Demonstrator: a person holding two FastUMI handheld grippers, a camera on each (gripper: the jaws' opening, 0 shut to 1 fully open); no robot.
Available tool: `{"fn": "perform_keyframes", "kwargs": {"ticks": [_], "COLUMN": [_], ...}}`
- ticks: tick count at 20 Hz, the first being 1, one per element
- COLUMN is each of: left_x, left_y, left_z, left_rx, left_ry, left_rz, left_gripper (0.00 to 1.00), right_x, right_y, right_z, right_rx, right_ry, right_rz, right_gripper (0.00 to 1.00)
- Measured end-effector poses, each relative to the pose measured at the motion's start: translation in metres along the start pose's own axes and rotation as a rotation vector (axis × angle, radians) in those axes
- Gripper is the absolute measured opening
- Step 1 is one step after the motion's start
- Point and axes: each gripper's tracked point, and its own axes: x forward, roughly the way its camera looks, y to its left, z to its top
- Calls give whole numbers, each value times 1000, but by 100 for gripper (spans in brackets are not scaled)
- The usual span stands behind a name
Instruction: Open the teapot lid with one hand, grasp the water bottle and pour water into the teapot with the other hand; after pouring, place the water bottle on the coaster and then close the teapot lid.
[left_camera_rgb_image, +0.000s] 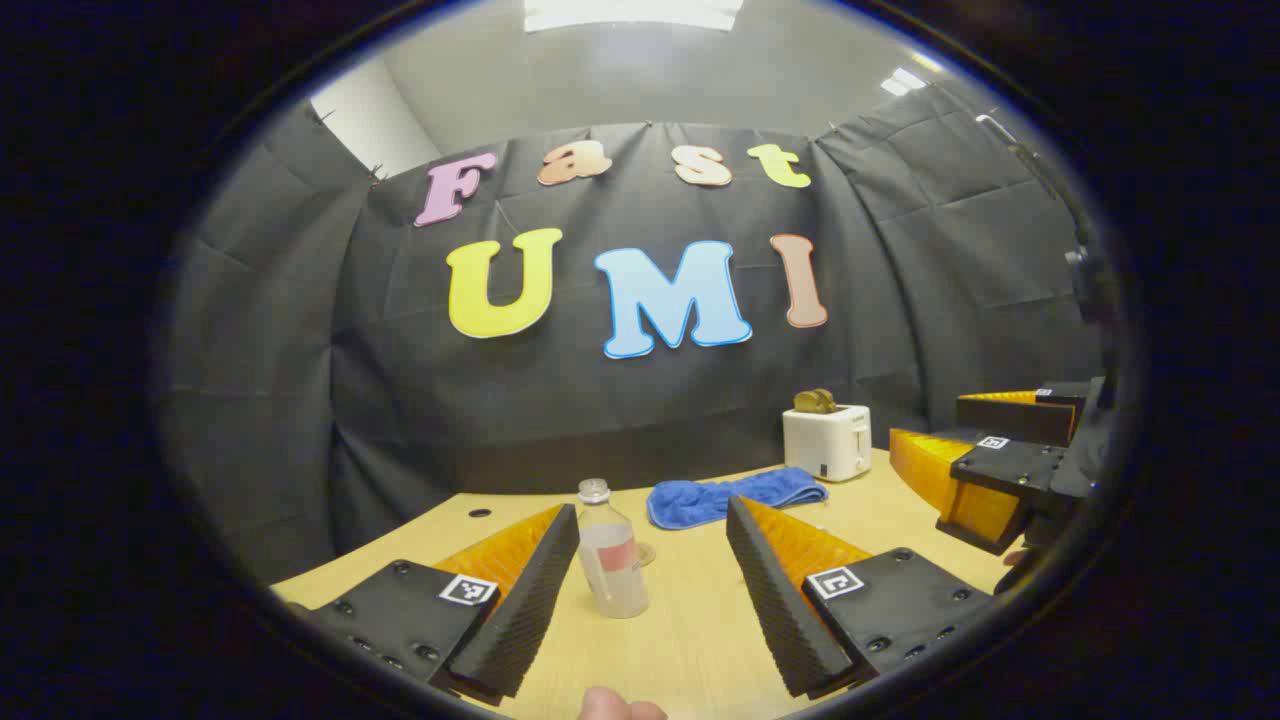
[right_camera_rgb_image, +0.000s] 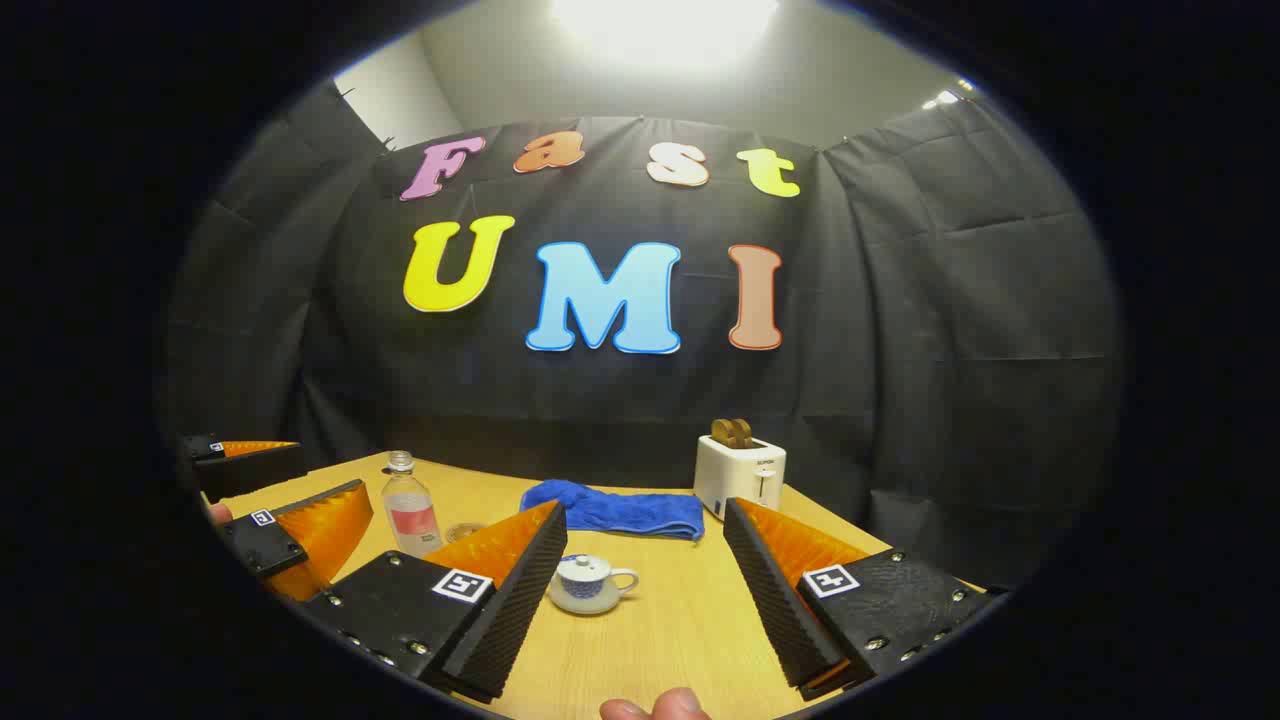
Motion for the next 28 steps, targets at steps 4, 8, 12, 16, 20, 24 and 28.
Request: {"fn": "perform_keyframes", "kwargs": {"ticks": [4,8,12,16,20,24,28], "left_x": [6,7,7,8,13,14,15], "left_y": [19,18,17,26,32,35,36], "left_z": [0,-15,-15,-19,-22,-23,-25], "left_rx": [-8,-2,0,-14,-20,-29,-36], "left_ry": [8,38,38,45,51,51,55], "left_rz": [34,21,10,30,45,51,56], "left_gripper": [100,100,100,100,100,100,100], "right_x": [1,1,2,4,8,10,12], "right_y": [12,9,9,18,21,21,23], "right_z": [-1,-7,-10,-9,-18,-21,-25], "right_rx": [4,15,17,24,28,32,20], "right_ry": [-3,9,17,13,37,47,55], "right_rz": [21,12,-5,10,19,18,22], "right_gripper": [96,96,96,97,96,96,96]}}
